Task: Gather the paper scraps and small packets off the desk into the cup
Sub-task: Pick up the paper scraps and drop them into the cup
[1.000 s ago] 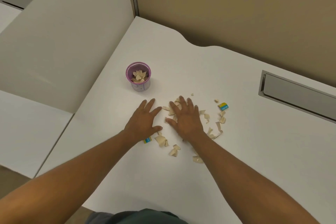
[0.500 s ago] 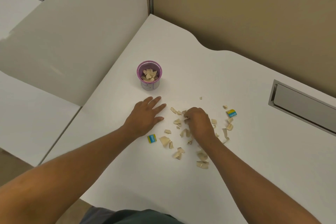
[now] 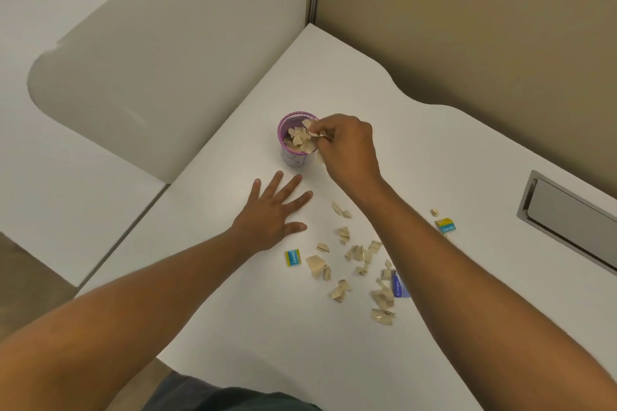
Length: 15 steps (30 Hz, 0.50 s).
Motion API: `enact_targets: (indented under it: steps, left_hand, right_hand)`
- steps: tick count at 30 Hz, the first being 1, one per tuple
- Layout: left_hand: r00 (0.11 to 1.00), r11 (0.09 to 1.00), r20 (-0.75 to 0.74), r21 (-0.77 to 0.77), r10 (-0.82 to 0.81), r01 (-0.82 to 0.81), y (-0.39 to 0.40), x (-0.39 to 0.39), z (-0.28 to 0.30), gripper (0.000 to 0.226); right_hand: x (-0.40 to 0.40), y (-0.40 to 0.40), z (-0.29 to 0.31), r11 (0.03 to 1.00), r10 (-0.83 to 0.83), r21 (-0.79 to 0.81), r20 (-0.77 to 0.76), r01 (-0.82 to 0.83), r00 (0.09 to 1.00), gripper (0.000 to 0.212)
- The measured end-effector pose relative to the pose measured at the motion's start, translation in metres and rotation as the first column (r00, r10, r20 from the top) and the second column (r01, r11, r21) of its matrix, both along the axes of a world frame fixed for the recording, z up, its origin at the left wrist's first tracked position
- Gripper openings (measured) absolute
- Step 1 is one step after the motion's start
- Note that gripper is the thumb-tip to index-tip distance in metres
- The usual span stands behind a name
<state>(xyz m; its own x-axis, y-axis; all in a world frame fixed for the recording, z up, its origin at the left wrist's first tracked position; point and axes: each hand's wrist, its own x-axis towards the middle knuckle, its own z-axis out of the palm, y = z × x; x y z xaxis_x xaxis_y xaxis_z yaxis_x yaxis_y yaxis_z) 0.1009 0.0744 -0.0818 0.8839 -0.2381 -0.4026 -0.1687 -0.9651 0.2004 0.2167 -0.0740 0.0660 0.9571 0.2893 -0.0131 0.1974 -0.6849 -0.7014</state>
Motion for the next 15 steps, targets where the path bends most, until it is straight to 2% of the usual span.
enact_targets:
  steps: [3,6,11,15]
  left_hand:
    - [1.0,1.0,-0.006,-0.006,0.001,-0.001,0.001,0.0,0.0,0.076]
    - [1.0,1.0,0.001,-0.007,0.012,-0.012,0.0,-0.001,-0.001,0.076]
    - [1.0,1.0,0.016,0.001,0.016,-0.016,-0.001,-0.003,-0.005,0.075]
    - [1.0,1.0,0.016,0.006,0.009,-0.009,0.0,-0.001,-0.004,0.075]
  right_hand:
    - [0.019,0.025,-0.002,0.971,0.144,-0.189,-0.024,-0.146,0.989,0.024]
    - [0.029,0.037,-0.007,0.885,0.272,-0.36,-0.112,-0.294,0.956,0.032]
    - [0.033,0.032,-0.002,0.9,0.251,-0.333,-0.128,-0.28,0.96,0.027]
    - [0.031,0.004,0.006,0.961,0.148,-0.233,-0.034,-0.152,0.988,0.032]
